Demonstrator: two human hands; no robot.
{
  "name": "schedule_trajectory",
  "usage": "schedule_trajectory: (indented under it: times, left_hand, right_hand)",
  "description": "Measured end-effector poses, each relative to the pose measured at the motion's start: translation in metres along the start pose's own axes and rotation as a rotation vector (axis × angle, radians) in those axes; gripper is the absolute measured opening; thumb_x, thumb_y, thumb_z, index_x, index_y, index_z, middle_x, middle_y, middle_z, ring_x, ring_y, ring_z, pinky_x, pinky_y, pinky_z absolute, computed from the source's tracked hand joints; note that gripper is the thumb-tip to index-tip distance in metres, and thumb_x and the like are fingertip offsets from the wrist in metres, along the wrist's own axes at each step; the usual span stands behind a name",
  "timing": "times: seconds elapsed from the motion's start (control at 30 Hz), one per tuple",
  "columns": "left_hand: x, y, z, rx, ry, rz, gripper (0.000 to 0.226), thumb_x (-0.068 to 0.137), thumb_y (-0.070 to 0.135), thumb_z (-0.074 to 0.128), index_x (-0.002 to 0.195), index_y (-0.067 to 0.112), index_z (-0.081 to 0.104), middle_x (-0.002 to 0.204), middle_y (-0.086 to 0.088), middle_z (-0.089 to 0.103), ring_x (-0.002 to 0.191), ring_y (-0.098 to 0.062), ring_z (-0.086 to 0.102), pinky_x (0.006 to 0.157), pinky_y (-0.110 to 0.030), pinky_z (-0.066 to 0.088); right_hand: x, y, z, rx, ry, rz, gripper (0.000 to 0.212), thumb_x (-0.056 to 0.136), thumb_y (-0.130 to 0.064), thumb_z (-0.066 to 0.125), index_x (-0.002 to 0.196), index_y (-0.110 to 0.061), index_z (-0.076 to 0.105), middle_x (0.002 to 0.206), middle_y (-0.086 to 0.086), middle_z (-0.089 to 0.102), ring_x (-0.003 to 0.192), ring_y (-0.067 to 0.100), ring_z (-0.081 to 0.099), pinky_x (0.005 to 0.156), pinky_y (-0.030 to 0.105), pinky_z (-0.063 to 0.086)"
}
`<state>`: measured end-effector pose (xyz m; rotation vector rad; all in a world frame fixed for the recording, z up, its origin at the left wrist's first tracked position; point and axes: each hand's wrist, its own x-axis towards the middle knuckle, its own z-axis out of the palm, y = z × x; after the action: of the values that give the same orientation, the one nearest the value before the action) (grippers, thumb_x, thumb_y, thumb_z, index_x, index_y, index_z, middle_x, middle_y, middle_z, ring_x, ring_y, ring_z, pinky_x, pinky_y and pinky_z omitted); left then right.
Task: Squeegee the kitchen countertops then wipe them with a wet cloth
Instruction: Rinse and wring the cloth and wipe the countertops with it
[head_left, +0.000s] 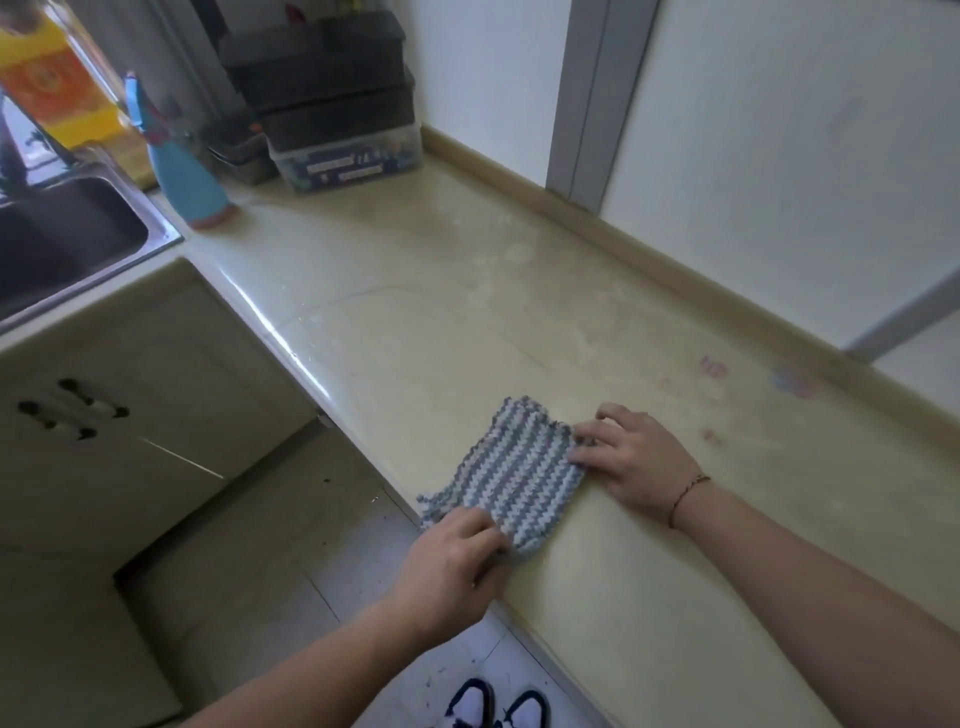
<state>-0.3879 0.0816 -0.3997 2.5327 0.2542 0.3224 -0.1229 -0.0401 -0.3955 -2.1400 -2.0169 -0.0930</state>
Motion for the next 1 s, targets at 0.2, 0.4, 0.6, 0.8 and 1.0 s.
schedule_trajectory:
  times: [0.2,0.4,0.6,0.8,1.0]
  left_hand:
    - [-0.011,0.002,0.004,-0.071,0.048,0.025,0.017,0.091,0.027,0.059,0.088,0.014,0.070,0.102,0.005,0.072,0.104,-0.009,0.063,0.097,-0.013,0.043]
    - [-0.025,0.016,0.017,-0.204,0.058,-0.138,0.017,0.095,0.035,0.045,0.094,0.023,0.058,0.102,0.007,0.072,0.093,-0.011,0.068,0.072,-0.029,0.057]
    - [-0.032,0.048,0.040,-0.142,0.018,-0.099,0.012,0.091,0.034,0.049,0.098,0.028,0.057,0.106,0.008,0.072,0.092,-0.010,0.069,0.067,-0.024,0.055]
    - [-0.040,0.085,0.070,-0.144,-0.042,-0.022,0.014,0.091,0.029,0.051,0.105,0.028,0.054,0.109,0.008,0.072,0.095,-0.010,0.069,0.065,-0.025,0.057]
    - [-0.049,0.138,0.101,-0.188,-0.127,-0.013,0.013,0.092,0.035,0.046,0.104,0.032,0.044,0.100,0.007,0.073,0.080,-0.016,0.069,0.053,-0.027,0.053]
  right_hand:
    - [0.005,-0.008,0.000,-0.043,-0.069,0.093,0.027,0.076,-0.021,0.051,0.084,-0.028,0.075,0.100,-0.012,0.074,0.098,0.027,0.067,0.071,0.035,0.052]
    - [-0.017,-0.014,-0.004,-0.091,-0.085,0.179,0.034,0.074,-0.020,0.044,0.086,-0.029,0.074,0.101,-0.013,0.074,0.103,0.028,0.066,0.080,0.035,0.038]
    - [-0.057,-0.013,-0.019,-0.093,-0.099,0.198,0.025,0.063,-0.016,0.066,0.083,-0.028,0.074,0.098,-0.014,0.075,0.100,0.029,0.067,0.079,0.035,0.038]
    - [-0.109,-0.013,-0.030,-0.125,-0.113,0.235,0.027,0.069,-0.020,0.051,0.079,-0.029,0.075,0.094,-0.015,0.075,0.098,0.027,0.069,0.077,0.039,0.050]
    - [-0.157,-0.014,-0.043,-0.145,-0.172,0.298,0.036,0.068,-0.023,0.040,0.077,-0.030,0.074,0.093,-0.016,0.075,0.098,0.027,0.068,0.079,0.041,0.052]
